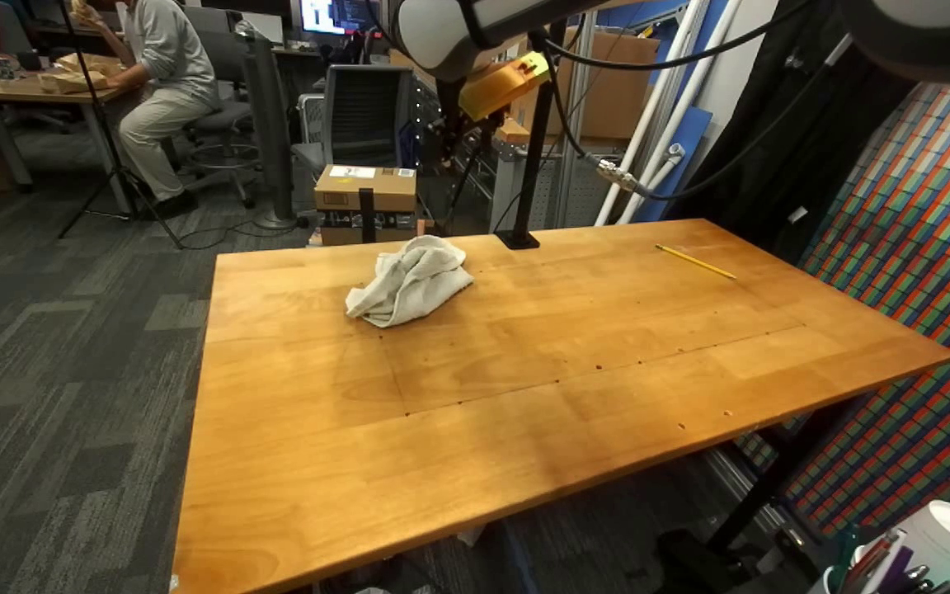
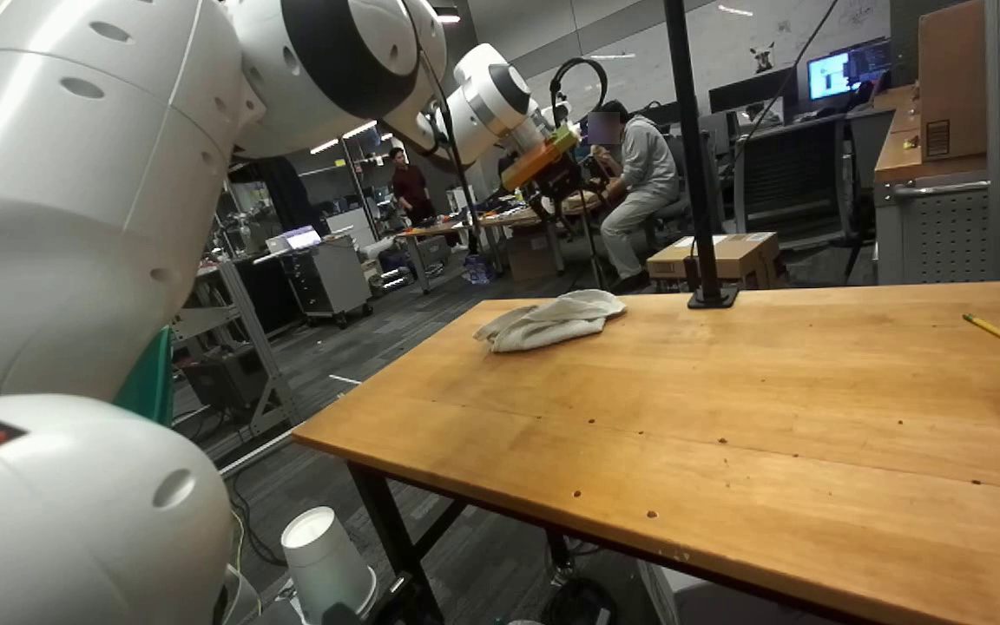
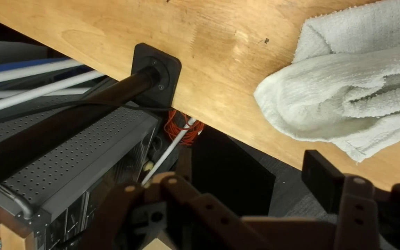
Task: Fold the white towel
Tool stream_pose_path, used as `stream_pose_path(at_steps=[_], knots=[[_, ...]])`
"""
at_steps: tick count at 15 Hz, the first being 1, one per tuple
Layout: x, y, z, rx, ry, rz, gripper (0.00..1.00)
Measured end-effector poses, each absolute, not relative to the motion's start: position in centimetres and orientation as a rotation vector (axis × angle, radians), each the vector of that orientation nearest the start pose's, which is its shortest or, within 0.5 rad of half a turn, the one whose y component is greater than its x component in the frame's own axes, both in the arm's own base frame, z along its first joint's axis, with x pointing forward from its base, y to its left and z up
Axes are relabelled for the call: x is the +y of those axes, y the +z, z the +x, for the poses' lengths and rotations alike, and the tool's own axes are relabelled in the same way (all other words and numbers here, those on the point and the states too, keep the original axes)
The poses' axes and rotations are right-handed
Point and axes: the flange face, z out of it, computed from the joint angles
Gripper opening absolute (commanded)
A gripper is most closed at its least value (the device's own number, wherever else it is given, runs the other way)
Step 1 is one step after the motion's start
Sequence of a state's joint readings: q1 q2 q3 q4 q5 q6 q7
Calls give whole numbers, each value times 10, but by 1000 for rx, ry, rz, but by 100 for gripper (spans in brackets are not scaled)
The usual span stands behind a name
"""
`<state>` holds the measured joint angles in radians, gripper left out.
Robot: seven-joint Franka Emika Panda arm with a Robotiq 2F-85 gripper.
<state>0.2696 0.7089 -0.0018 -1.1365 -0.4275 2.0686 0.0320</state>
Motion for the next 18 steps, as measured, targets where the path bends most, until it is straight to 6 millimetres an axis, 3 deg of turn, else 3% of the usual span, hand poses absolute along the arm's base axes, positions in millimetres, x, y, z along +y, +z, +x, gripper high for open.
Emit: stream_pose_path(at_steps=[6, 12, 18], knots=[[184, 407, 744, -654, -406, -3379, 100], [199, 401, 732, -556, -208, -3212, 100], [182, 402, 736, -469, -163, -3141, 100]])
